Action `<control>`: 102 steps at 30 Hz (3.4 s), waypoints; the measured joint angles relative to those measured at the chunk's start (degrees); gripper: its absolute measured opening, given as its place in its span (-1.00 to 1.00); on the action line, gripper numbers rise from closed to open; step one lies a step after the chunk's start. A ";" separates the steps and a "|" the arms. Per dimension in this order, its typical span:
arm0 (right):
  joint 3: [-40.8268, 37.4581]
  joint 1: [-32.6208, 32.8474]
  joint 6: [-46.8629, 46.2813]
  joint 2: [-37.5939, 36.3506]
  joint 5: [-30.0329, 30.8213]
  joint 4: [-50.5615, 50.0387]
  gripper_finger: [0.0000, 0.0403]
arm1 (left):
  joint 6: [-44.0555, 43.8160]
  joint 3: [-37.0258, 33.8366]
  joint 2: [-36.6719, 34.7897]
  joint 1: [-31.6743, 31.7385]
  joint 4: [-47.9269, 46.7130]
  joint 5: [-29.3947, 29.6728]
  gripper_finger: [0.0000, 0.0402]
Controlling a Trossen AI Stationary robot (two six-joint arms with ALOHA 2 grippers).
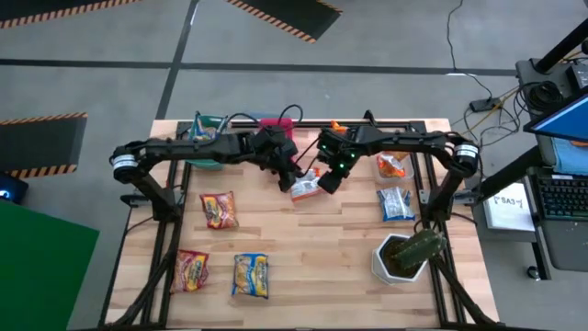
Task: Sort Maruchan noodles
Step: Put the orange noodle pack into the transparent bin
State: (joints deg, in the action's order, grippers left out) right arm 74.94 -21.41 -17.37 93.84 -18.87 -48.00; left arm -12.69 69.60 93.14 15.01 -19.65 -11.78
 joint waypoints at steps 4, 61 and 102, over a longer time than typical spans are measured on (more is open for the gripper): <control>-4.23 -0.04 -1.91 -1.61 -0.02 0.15 -0.55 | -1.55 -3.08 0.09 -0.59 2.73 -0.09 -0.62; -22.78 -3.91 -30.11 7.61 -7.11 55.39 0.32 | -6.55 -17.14 12.70 -1.36 21.45 7.01 -0.62; -22.73 -11.84 -29.82 -15.18 -11.84 45.14 -0.94 | -3.86 -15.44 -7.22 -1.28 13.62 13.67 -0.62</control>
State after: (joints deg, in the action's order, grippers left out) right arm 52.21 -33.25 -47.19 78.66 -30.71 -2.86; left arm -16.55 54.16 85.92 13.73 -6.03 1.89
